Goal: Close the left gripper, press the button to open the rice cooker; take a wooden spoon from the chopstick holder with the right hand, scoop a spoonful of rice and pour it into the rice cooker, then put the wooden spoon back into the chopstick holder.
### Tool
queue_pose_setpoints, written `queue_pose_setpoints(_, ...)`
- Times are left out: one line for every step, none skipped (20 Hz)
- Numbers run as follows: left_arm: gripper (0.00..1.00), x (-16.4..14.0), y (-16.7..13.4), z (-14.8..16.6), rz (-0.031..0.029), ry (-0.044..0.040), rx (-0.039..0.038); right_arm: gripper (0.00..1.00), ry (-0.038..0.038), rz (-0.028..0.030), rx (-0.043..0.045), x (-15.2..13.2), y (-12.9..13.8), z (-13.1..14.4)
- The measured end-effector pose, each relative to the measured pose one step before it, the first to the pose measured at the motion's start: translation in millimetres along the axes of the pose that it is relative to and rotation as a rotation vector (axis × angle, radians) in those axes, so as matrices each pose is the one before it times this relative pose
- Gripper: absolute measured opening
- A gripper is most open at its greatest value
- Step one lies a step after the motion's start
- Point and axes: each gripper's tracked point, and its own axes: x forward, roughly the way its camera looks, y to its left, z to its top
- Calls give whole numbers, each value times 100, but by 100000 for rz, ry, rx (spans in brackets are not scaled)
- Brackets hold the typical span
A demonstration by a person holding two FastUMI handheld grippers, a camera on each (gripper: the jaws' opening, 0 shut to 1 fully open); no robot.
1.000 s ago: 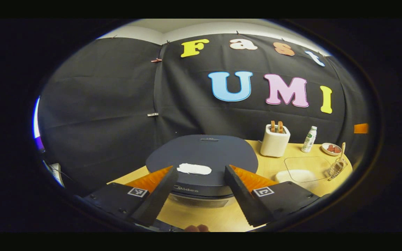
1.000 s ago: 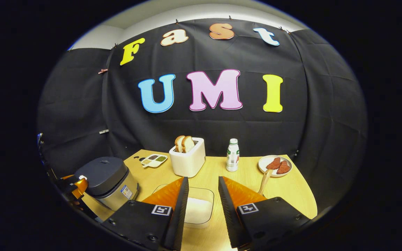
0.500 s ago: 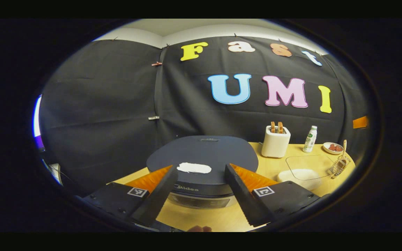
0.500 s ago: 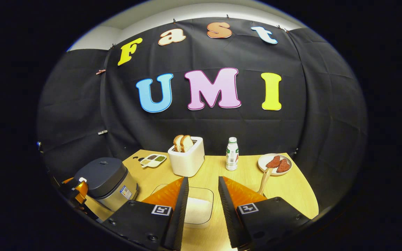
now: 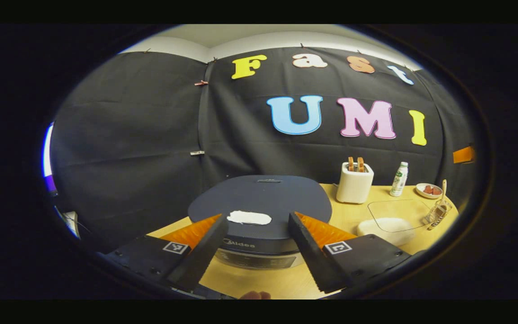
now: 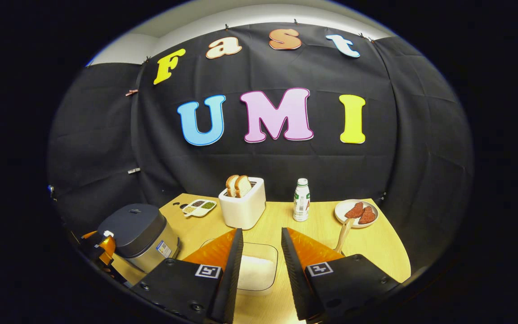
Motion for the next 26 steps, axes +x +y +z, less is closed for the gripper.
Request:
queue_pose_setpoints(95, 36, -180, 160, -584, 514, 1056, 54, -302, 281, -96, -5, 72, 31)
queue_pose_setpoints(94, 59, -267, 246, -883, 48, 959, 54, -344, 402, -86, -21, 89, 135)
queue_pose_setpoints(93, -32, 42, 393, 350, -296, 411, 54, -277, 222, 206, -152, 86, 295)
queue_pose_setpoints(92, -212, 36, 676, -384, -978, -697, 54, -246, 290, 172, -133, 40, 38)
queue_pose_setpoints(90, -205, -116, 687, -509, -963, -780, 54, -215, 119, 2, -97, 12, 8)
queue_pose_setpoints(87, -323, -249, 877, -788, -1760, -275, 54, -260, 268, -125, -151, -23, 129)
queue_pose_setpoints(89, 23, -696, 1293, -998, -2150, 612, 55, 25, -192, -451, -236, -165, -101)
queue_pose_setpoints(87, 276, -940, 1447, -1001, -2150, 1035, 55, -473, -87, 107, -251, -192, 178)
queue_pose_setpoints(89, -29, -797, 1451, -1210, -2347, 823, 55, -179, -93, 591, -127, -77, 216)
queue_pose_setpoints(89, -231, -712, 1399, -1186, -2635, 75, 55, -218, -363, 623, -232, -269, 112)
queue_pose_setpoints(89, -255, -746, 1620, -1128, -2790, -116, 56, -205, 272, 920, -290, -120, 103)
queue_pose_setpoints(89, -442, -754, 1380, -977, -2613, 33, 58, -764, 14, 619, -336, -106, 397)
queue_pose_setpoints(89, -361, -882, 1411, -1150, -2216, -91, 58, -711, -188, 69, -240, -212, 298)
queue_pose_setpoints(89, -316, -871, 1118, -953, -1638, 264, 53, -569, -8, -153, -335, -161, 280)
queue_pose_setpoints(89, -424, -840, 1133, -954, -1495, 188, 58, -540, -83, -121, -395, -166, 276)
queue_pose_setpoints(89, -592, -889, 1293, -993, -1780, -191, 59, -634, 199, 368, -383, -107, 250)
queue_pose_setpoints(89, -666, -1084, 1275, -1899, -1445, -1129, 64, -700, -186, 530, -472, -221, 209)
queue_pose_setpoints(89, -543, -967, 853, -733, -486, -199, 64, -1219, -207, 537, -461, -238, 481)
queue_pose_setpoints(89, -390, -486, 534, 548, 160, 792, 65, -854, -643, 327, -566, -410, 405)
queue_pose_setpoints(90, -473, -812, 568, -605, 139, 557, 65, -916, -644, 170, -496, -337, 330)
queue_pose_setpoints(90, -568, -720, 593, -193, -334, 641, 66, -754, -502, 156, -535, -261, 238)
queue_pose_setpoints(90, -586, -690, 560, -727, -642, 642, 68, -679, -638, 140, -497, -313, 191)
queue_pose_setpoints(90, -506, -530, 448, 108, -898, 957, 72, -901, -592, 286, -481, -259, 248)
queue_pose_setpoints(90, -540, -340, 113, 90, -298, 509, 74, -861, -257, -170, -409, -155, 323)
queue_pose_setpoints(91, -575, -564, 24, -521, 425, -280, 80, -817, -319, -619, -358, -165, 168)
queue_pose_setpoints(91, -467, -335, -33, 72, 229, -171, 83, -740, -119, -583, -383, -148, 244)
